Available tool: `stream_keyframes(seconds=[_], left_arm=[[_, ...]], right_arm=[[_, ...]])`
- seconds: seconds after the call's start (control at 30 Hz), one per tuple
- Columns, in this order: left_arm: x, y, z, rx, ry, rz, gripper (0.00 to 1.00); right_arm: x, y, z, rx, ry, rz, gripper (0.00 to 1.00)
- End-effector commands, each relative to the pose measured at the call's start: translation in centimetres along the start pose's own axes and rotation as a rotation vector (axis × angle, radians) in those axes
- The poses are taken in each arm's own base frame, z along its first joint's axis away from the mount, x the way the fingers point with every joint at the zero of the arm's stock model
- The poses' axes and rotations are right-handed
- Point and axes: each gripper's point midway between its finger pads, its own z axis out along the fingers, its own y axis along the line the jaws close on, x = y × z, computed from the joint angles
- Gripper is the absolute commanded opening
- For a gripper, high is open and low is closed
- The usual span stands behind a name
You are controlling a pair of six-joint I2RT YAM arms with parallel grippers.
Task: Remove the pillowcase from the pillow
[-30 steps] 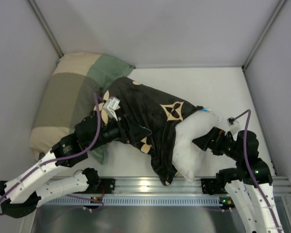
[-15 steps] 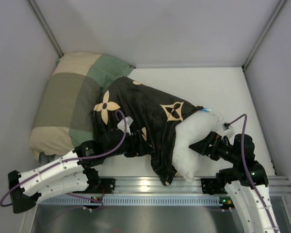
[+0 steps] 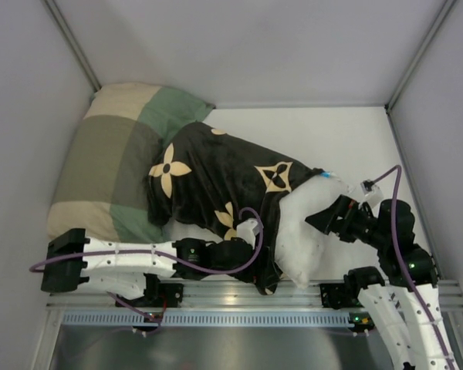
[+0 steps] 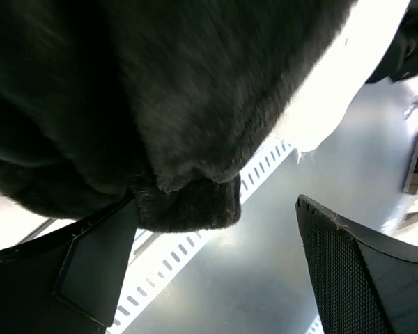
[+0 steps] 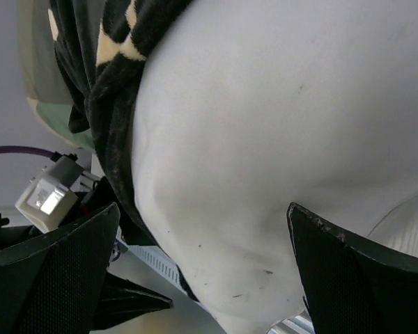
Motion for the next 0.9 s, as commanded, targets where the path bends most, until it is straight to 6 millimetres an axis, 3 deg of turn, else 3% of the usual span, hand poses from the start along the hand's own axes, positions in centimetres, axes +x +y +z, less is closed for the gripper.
stream_keyframes(seconds=[0.0, 0.13, 0.23, 0.3, 0.33, 0.4, 0.43, 0.47, 0.5, 0.53, 0.6, 0.63, 0.7, 0.8, 0.87], left_arm=[[-1.4, -1.5, 0.4, 0.000, -0.120, 0.005, 0.97], [-0.1, 1.3, 1.0, -0.090, -0.151, -0.018, 0.98], [-0.3, 3.0, 1.7, -0.179, -0.186, -0.005, 0.99], [-1.8, 4.4, 2.0, -0.272, -0.261, 0.020, 0.99], [-1.5, 6.1, 2.3, -0.356, -0.253, 0.050, 0.99], [-3.1, 5.9, 2.9, -0.391, -0.269, 0.056, 0.99], [-3.2, 6.5, 3.5, -0.410, -0.237, 0.084, 0.88], [-5.0, 6.7, 3.9, -0.411, -0.253, 0.052, 0.69], [-5.8, 7.0, 3.9, -0.414, -0.253, 0.045, 0.42], [-6.9, 6.9, 3.6, -0.400, -0.255, 0.044, 0.00], [-10.6, 7.0, 2.4, -0.378, -0.325, 0.031, 0.00], [-12.9, 6.3, 0.8, -0.347, -0.389, 0.010, 0.00], [-15.6, 4.7, -1.3, -0.303, -0.460, 0.026, 0.00], [-18.0, 3.4, -4.3, -0.290, -0.526, 0.036, 0.00], [-18.0, 2.9, -4.6, -0.271, -0.513, 0.048, 0.00]], right_arm=[[-2.8, 1.9, -1.2, -0.009, -0.088, -0.098, 1.00], [-2.9, 1.4, -1.3, 0.014, -0.103, -0.118, 1.00], [-2.0, 0.7, -0.9, 0.014, -0.080, -0.103, 1.00], [-1.5, 0.4, -0.5, 0.001, -0.068, -0.087, 1.00], [-1.4, 0.5, -0.6, -0.005, -0.071, -0.084, 1.00], [-1.3, 0.7, -0.8, -0.014, -0.074, -0.087, 1.00], [-1.3, 0.8, -1.0, -0.013, -0.079, -0.089, 0.99], [-1.4, 0.8, -1.1, -0.013, -0.080, -0.100, 0.99], [-1.3, 0.8, -1.4, -0.004, -0.077, -0.098, 0.99], [-1.3, 0.9, -1.6, -0.001, -0.082, -0.106, 0.99], [-1.1, 0.7, -1.8, 0.011, -0.076, -0.108, 1.00], [-1.1, 0.7, -1.9, 0.012, -0.082, -0.111, 0.99], [-0.7, 0.4, -1.9, 0.019, -0.071, -0.106, 0.99], [-0.2, -0.2, -1.7, 0.021, -0.065, -0.098, 0.99], [0.1, -0.6, -1.4, 0.027, -0.054, -0.086, 0.99]])
